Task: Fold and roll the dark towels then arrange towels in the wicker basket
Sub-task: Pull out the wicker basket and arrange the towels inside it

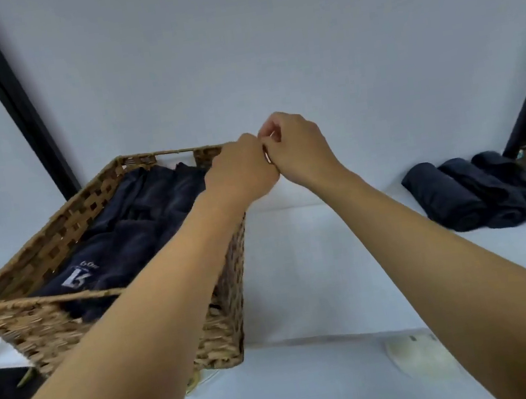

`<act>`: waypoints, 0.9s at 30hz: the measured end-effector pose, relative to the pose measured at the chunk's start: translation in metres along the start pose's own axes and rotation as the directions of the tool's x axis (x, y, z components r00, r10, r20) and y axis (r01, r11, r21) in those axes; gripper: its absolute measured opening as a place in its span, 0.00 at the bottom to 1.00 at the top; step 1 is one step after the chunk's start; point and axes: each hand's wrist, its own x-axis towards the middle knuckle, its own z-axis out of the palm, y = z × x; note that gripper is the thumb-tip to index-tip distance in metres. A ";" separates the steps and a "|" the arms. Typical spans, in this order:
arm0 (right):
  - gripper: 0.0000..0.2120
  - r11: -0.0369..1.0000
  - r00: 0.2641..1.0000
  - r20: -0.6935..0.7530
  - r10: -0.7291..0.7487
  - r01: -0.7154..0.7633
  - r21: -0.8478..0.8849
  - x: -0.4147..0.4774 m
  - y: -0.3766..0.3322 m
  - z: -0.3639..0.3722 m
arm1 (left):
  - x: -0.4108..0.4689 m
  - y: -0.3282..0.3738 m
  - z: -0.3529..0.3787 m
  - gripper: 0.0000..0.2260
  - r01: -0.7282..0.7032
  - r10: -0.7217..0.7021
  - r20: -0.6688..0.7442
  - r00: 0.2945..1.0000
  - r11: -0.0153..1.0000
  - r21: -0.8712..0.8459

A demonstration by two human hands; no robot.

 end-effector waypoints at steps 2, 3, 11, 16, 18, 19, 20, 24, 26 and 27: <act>0.09 0.991 0.995 -0.005 0.100 -0.100 -0.084 -0.001 0.040 -0.029 | 0.011 0.036 0.032 0.05 0.003 0.004 0.079 0.997 0.996 -0.090; 0.10 0.979 0.987 0.002 0.159 -0.157 -0.128 -0.003 0.062 -0.044 | 0.016 0.053 0.050 0.07 0.025 -0.004 0.138 0.990 0.988 -0.151; 0.16 0.768 0.858 0.072 0.509 -0.416 -0.487 -0.019 0.245 -0.122 | 0.049 0.171 0.197 0.09 0.352 -0.070 0.491 0.869 0.783 -0.513; 0.15 0.715 0.848 0.093 0.522 -0.375 -0.591 -0.026 0.294 -0.125 | 0.063 0.201 0.265 0.06 0.451 -0.121 0.549 0.827 0.726 -0.519; 0.15 0.695 0.866 0.065 0.496 -0.351 -0.628 -0.028 0.301 -0.122 | 0.079 0.195 0.297 0.18 0.506 -0.157 0.569 0.808 0.679 -0.532; 0.16 0.673 0.874 0.043 0.484 -0.340 -0.657 -0.029 0.303 -0.121 | 0.086 0.190 0.312 0.22 0.525 -0.168 0.579 0.798 0.665 -0.530; 0.16 0.646 0.880 0.031 0.474 -0.323 -0.692 -0.030 0.306 -0.119 | 0.090 0.187 0.321 0.23 0.543 -0.174 0.590 0.788 0.648 -0.534; 0.22 0.551 0.856 0.029 0.516 -0.306 -0.776 -0.027 0.312 -0.110 | 0.071 0.200 0.296 0.16 0.592 -0.178 0.614 0.769 0.563 -0.577; 0.27 0.508 0.834 0.027 0.551 -0.310 -0.804 -0.023 0.314 -0.108 | 0.065 0.202 0.291 0.14 0.623 -0.188 0.630 0.753 0.512 -0.591; 0.30 0.495 0.821 0.031 0.570 -0.313 -0.811 -0.020 0.315 -0.107 | 0.064 0.201 0.291 0.13 0.636 -0.195 0.635 0.747 0.487 -0.599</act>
